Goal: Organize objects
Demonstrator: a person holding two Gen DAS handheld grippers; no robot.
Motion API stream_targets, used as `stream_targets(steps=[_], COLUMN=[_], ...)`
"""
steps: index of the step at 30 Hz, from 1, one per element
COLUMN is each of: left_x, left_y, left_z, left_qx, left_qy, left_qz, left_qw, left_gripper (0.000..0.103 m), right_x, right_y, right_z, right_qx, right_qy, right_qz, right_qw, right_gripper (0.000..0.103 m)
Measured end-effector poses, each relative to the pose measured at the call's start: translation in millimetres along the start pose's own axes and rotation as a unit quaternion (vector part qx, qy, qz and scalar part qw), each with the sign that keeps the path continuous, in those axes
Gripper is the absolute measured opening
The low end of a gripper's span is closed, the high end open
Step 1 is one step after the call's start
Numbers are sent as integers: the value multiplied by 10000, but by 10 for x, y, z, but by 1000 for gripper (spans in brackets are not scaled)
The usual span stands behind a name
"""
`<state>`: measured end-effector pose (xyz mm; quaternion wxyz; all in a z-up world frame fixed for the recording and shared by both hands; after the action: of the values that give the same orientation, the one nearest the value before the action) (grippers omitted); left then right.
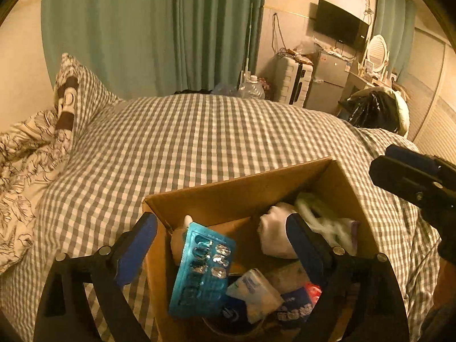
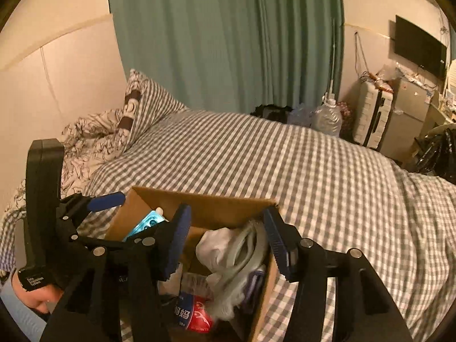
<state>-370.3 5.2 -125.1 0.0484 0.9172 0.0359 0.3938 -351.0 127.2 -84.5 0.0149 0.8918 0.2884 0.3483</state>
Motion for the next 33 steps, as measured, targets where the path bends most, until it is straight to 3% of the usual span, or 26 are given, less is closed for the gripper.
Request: stream_targets(steps=[9,16,20,23,27,31,33], left_x=[1032,2025,2438,2736,3022,3093,3057], left_y=[19,191,282,298,306,310,320], left_z=[-328,-520,-548,-514,-371,-48,162], left_qx=[-48,210,356,388,508,765,974], left_qy=[-721,-1486,-1846,-2151,-2491,-2561,-2592], left_qz=[-138,-213,-282,-279,-252,-151,-114], left_qw=[9973,9884,9818,9754,9668,9635,9608], left_gripper=[101,103,103,103,103,103,103], right_x=[960,1937,2384,2719,2978,3104,3164], right_y=[252,610,739,787,838,869,924], right_z=[-290,-465,-435,-396,-315,-86,91], right_qx=[198,407,486,479,643,693,704], right_qy=[-465,-1086,-1395,-1686,-1933,-2008,-2178], right_qz=[538,920,1137,1355,1517,1822,1737], right_qw=[9973,9890,9825,9751,9672,9600,9578], right_gripper=[73,91,96,103,103,103,103])
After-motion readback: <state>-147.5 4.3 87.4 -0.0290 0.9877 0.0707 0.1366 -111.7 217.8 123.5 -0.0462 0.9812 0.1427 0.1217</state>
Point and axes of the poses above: each gripper's, at about its wrist camera, not at the fingertips, and x roughly against the way its jaws point, y to its left, z to its underside, the point moved 9 cm from there along -x, roughly the way its jaws point, and after that the axes turned 13 degrees about -z, right-handed, at the moved point
